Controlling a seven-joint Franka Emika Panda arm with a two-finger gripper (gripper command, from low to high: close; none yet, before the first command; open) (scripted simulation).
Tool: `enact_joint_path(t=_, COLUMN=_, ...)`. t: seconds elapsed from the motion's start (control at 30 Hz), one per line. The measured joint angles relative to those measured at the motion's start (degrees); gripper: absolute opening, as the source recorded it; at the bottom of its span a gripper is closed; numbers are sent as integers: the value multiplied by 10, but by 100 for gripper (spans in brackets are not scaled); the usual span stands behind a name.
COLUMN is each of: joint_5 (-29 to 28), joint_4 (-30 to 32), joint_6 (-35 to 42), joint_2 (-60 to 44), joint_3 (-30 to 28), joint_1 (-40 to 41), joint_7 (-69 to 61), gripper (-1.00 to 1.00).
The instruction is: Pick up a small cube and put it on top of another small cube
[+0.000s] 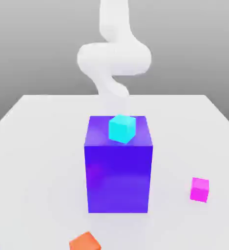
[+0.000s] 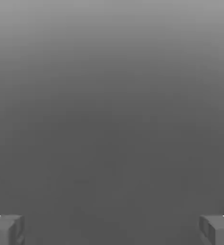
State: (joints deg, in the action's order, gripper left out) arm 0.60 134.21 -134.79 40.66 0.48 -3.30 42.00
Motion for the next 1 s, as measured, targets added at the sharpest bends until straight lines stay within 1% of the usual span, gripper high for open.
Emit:
enact_joint_path(t=0.27, joint_5=17, joint_4=79, joint_6=-99, joint_2=-170, joint_3=26, joint_1=-103, joint_7=-124, gripper=0)
enact_joint_path(t=0.5, joint_5=18, joint_4=147, joint_6=-183, joint_2=-315, joint_3=67, joint_1=-176, joint_7=-220, gripper=0)
enact_joint_path(t=0.63, joint_5=-4, joint_4=186, joint_6=-232, joint_2=-399, joint_3=93, joint_1=-220, joint_7=-259, gripper=0)
enact_joint_path(t=0.73, joint_5=-39, joint_4=209, joint_6=-269, joint_2=-462, joint_3=99, joint_1=-243, joint_7=-270, gripper=0)
enact_joint_path(t=0.83, joint_5=-75, joint_4=204, joint_6=-316, joint_2=-525, joint_3=74, joint_1=-264, joint_7=-250, gripper=0)
enact_joint_path(t=0.93, joint_5=-100, joint_4=193, joint_6=-365, joint_2=-587, joint_3=42, joint_1=-291, joint_7=-232, gripper=0)
enact_joint_path(t=0.97, joint_5=-103, joint_4=191, joint_6=-375, joint_2=-598, joint_3=36, joint_1=-296, joint_7=-229, gripper=-100)
enact_joint_path(t=1.0, joint_5=-103, joint_4=191, joint_6=-375, joint_2=-598, joint_3=36, joint_1=-296, joint_7=-229, gripper=-100)
